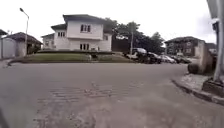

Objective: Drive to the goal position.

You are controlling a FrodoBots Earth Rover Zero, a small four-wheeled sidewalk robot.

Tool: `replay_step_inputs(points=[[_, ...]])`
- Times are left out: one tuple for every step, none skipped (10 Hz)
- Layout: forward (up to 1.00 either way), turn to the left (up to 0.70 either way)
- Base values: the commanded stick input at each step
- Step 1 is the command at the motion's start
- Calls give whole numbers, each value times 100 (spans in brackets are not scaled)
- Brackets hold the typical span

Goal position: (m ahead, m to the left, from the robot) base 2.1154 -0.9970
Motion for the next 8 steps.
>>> replay_step_inputs(points=[[70, 0], [70, -14], [70, -34], [70, -15], [70, 0], [70, 0], [70, 0], [70, 0]])
